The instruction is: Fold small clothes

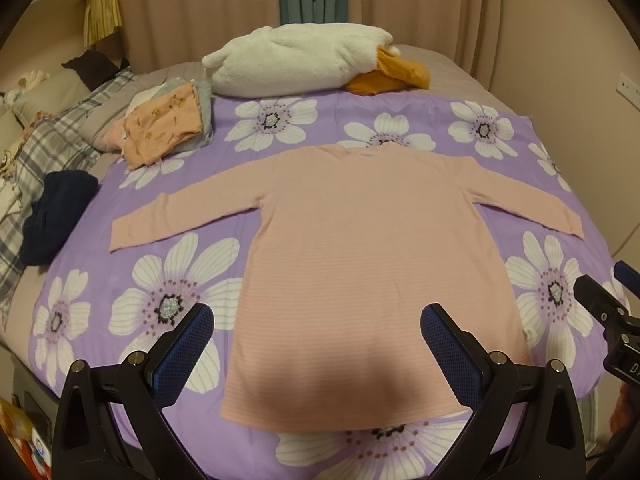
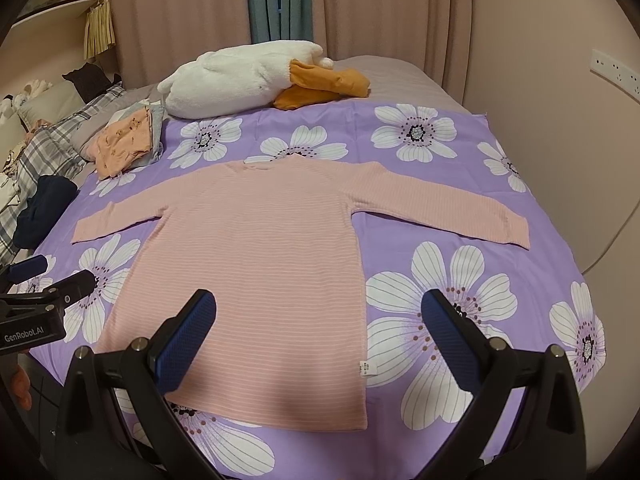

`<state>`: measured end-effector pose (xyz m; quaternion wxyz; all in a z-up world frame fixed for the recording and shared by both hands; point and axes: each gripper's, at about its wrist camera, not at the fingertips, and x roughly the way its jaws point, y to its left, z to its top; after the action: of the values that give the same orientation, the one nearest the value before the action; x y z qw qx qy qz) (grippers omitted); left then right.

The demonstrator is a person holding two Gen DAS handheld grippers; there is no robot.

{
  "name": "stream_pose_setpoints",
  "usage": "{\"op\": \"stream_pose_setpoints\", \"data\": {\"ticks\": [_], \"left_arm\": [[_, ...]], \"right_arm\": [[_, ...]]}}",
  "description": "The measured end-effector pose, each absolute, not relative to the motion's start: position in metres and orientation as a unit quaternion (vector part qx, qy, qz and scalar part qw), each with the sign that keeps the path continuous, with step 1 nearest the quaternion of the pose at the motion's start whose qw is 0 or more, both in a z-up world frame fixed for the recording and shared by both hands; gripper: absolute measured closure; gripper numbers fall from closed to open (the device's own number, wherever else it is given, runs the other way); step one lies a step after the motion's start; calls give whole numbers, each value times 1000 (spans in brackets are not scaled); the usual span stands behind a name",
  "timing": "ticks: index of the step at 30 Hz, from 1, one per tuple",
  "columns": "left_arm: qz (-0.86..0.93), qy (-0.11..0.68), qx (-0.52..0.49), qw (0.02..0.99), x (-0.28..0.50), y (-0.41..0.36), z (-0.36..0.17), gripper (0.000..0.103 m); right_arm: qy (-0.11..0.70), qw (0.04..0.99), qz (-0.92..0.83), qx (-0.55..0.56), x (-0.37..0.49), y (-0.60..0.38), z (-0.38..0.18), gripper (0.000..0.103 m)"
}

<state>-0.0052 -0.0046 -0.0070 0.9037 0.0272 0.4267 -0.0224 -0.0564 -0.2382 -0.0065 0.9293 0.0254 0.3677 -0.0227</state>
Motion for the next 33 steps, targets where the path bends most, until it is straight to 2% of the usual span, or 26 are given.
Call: {"op": "stream_pose_setpoints", "data": {"ticks": [33], "left_arm": [[-26, 429, 30, 902, -8, -5, -9, 1]], "right_arm": [[367, 929, -22, 25, -58, -235, -7, 0]]}}
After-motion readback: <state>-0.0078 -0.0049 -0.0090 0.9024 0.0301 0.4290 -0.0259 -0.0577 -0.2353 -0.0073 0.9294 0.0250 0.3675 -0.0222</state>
